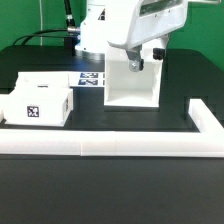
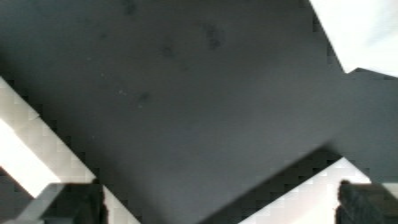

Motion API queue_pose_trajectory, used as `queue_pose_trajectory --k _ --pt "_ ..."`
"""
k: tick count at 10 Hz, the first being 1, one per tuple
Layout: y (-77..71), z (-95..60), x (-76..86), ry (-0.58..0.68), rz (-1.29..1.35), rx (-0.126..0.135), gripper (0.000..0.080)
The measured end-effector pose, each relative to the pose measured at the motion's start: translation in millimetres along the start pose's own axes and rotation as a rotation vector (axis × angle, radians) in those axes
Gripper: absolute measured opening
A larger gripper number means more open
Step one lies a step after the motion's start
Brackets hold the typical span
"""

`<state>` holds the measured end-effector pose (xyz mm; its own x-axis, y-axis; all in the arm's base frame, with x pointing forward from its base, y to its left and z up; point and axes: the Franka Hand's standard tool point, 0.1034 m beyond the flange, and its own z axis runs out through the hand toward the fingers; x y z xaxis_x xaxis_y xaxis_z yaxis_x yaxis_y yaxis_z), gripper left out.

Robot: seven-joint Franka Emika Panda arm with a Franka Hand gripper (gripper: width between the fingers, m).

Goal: Assemble drawer

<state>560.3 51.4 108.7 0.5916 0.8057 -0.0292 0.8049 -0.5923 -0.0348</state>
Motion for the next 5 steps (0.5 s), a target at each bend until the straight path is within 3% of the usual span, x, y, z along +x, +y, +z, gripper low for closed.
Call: queue_pose_trajectory --k 5 --pt "-0.1 0.3 -0.1 0.000 0.000 0.000 0.0649"
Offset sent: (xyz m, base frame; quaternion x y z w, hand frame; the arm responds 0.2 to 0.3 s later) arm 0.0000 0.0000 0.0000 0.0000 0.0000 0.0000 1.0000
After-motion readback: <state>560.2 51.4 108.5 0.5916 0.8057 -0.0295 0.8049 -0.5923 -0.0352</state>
